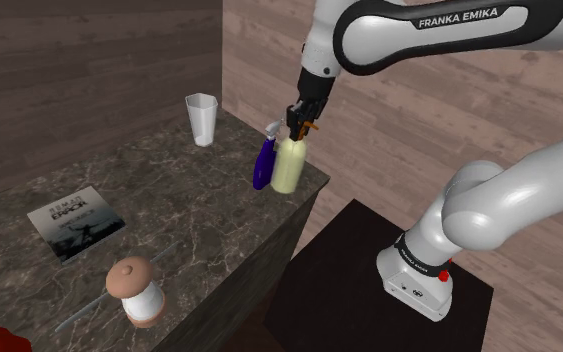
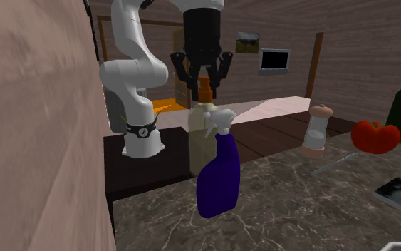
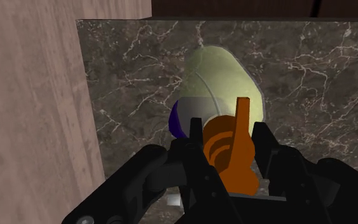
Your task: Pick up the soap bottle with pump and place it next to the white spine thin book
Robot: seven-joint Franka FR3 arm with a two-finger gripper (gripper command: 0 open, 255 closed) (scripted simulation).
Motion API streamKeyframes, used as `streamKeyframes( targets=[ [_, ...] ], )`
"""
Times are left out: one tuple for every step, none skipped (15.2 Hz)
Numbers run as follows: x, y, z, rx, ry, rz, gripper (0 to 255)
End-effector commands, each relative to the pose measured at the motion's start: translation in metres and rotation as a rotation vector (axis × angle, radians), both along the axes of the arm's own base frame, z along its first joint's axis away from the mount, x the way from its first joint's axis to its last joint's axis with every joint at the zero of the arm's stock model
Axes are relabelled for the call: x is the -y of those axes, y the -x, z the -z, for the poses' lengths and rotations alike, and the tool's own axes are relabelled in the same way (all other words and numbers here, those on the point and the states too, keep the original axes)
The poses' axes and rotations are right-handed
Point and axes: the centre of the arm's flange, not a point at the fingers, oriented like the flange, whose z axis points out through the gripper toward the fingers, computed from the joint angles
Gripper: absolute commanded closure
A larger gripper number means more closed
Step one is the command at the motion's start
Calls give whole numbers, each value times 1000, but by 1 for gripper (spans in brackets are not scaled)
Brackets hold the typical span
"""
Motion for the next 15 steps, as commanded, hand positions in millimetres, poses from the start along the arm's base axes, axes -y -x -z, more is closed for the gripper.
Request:
streamKeyframes(
  targets=[
    [0, 0, -12, 0, 0, 0, 255],
    [0, 0, -17, 0, 0, 0, 255],
    [0, 0, -22, 0, 0, 0, 255],
    [0, 0, -28, 0, 0, 0, 255],
    [0, 0, -33, 0, 0, 0, 255],
    [0, 0, -38, 0, 0, 0, 255],
    [0, 0, -43, 0, 0, 0, 255],
    [0, 0, -49, 0, 0, 0, 255],
    [0, 0, -54, 0, 0, 0, 255],
    [0, 0, -59, 0, 0, 0, 255],
    [0, 0, -65, 0, 0, 0, 255],
    [0, 0, -70, 0, 0, 0, 255],
    [0, 0, -75, 0, 0, 0, 255],
    [0, 0, -80, 0, 0, 0, 255],
    [0, 0, -86, 0, 0, 0, 255]
  ],
)
